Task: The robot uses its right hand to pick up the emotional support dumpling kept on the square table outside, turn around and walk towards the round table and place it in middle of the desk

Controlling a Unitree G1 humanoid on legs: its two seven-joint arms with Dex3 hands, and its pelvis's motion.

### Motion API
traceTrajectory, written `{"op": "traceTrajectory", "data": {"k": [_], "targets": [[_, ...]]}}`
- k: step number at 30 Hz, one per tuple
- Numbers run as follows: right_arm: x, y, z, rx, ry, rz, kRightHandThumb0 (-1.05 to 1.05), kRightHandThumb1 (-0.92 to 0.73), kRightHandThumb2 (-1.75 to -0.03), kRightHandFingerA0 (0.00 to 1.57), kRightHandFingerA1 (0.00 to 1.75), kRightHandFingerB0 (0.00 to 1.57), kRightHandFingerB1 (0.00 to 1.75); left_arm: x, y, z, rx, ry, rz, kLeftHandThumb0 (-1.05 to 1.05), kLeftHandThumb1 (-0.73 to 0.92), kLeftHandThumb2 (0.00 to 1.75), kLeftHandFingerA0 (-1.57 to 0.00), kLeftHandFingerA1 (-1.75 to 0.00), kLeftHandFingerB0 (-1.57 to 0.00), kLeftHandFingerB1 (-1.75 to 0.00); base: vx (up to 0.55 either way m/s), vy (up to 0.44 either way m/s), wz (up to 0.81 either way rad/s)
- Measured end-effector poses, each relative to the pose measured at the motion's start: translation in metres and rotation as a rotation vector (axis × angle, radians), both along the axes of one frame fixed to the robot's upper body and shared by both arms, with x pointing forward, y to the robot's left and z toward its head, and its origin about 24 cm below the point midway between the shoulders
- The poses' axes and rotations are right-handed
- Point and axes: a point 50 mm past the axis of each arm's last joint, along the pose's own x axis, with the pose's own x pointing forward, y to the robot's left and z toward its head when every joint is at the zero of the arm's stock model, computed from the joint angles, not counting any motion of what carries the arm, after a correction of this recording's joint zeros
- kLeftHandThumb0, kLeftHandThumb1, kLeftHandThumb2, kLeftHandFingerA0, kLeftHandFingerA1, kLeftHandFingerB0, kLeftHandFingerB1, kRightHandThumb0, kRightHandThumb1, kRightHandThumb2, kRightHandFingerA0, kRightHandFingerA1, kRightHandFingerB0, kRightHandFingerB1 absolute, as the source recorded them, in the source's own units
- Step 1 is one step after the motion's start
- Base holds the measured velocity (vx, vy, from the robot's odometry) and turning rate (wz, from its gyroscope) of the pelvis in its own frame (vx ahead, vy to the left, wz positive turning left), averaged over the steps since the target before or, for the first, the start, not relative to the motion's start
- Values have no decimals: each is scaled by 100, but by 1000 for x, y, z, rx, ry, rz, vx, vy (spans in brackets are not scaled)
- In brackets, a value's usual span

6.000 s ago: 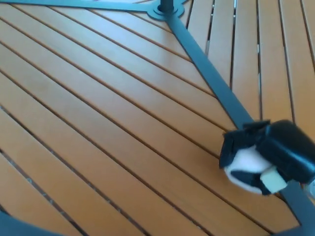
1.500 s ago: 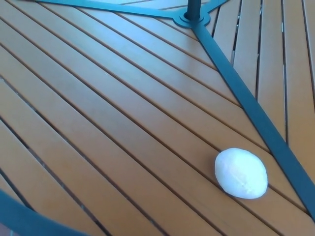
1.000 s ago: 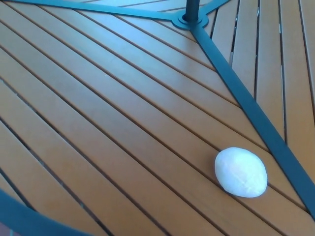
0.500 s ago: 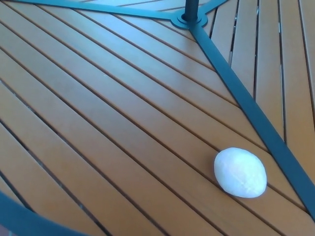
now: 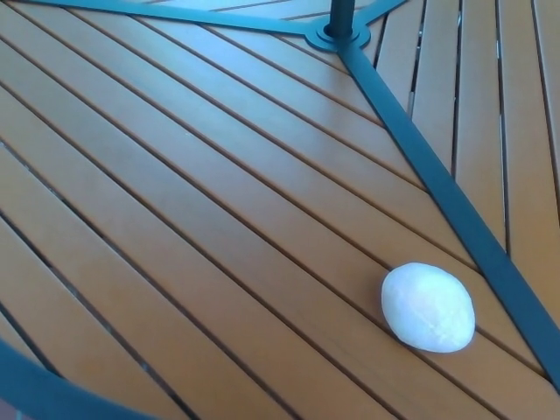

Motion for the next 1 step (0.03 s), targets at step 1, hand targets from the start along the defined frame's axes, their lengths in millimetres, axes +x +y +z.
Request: {"op": "traceTrajectory", "data": {"k": [1], "targets": [[0,0,0,0,-1,1,-54,-65,-61,77,50,72,42,0,0,0,0,0,0,-10,71,59,-51,-92,-58,-77,0,0,0]]}}
